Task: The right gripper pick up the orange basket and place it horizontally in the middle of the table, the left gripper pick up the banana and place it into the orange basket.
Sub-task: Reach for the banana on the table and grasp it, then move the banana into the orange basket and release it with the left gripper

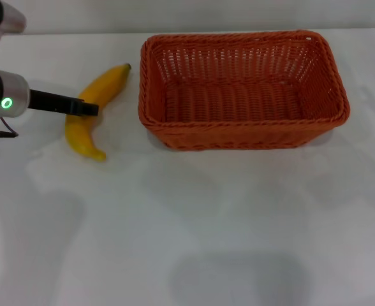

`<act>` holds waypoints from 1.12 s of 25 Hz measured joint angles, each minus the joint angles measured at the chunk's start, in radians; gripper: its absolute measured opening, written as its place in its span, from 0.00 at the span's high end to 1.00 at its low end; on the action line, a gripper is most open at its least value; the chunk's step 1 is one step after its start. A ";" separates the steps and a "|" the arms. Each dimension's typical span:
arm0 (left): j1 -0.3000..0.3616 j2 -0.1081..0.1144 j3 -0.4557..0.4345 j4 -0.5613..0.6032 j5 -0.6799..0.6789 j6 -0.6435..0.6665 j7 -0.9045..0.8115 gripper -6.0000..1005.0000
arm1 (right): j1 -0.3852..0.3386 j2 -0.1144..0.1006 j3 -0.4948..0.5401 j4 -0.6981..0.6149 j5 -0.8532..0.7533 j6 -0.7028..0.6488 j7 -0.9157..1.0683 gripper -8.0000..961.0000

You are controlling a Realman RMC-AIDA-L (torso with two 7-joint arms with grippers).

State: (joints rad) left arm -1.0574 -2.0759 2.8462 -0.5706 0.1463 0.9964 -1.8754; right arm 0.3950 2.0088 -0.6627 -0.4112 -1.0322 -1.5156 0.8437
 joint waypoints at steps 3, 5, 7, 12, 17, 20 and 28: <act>0.011 0.000 0.000 -0.021 -0.048 0.005 0.002 0.50 | 0.001 0.000 0.000 0.000 0.000 0.001 0.000 0.16; 0.018 0.000 0.000 -0.033 -0.086 0.006 0.008 0.50 | 0.001 -0.001 0.000 0.000 0.000 0.005 0.000 0.16; 0.024 -0.001 0.000 -0.048 -0.124 0.004 0.017 0.50 | 0.002 -0.001 0.000 0.000 0.000 0.008 0.000 0.16; 0.056 -0.003 -0.001 -0.084 -0.283 0.007 0.065 0.50 | 0.005 -0.003 0.004 0.000 -0.002 0.015 0.000 0.16; 0.096 -0.003 -0.001 -0.108 -0.431 0.019 0.125 0.50 | 0.004 -0.004 0.006 0.000 -0.004 0.027 0.000 0.16; 0.148 -0.002 -0.001 -0.112 -0.600 0.067 0.199 0.50 | 0.006 -0.004 0.005 0.000 -0.004 0.036 0.000 0.16; 0.216 0.005 -0.001 -0.113 -0.874 0.308 0.284 0.50 | 0.017 -0.004 0.000 -0.001 -0.007 0.049 0.000 0.16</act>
State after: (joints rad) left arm -0.8415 -2.0713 2.8455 -0.6836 -0.7273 1.3041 -1.5912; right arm 0.4125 2.0048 -0.6627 -0.4120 -1.0393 -1.4661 0.8435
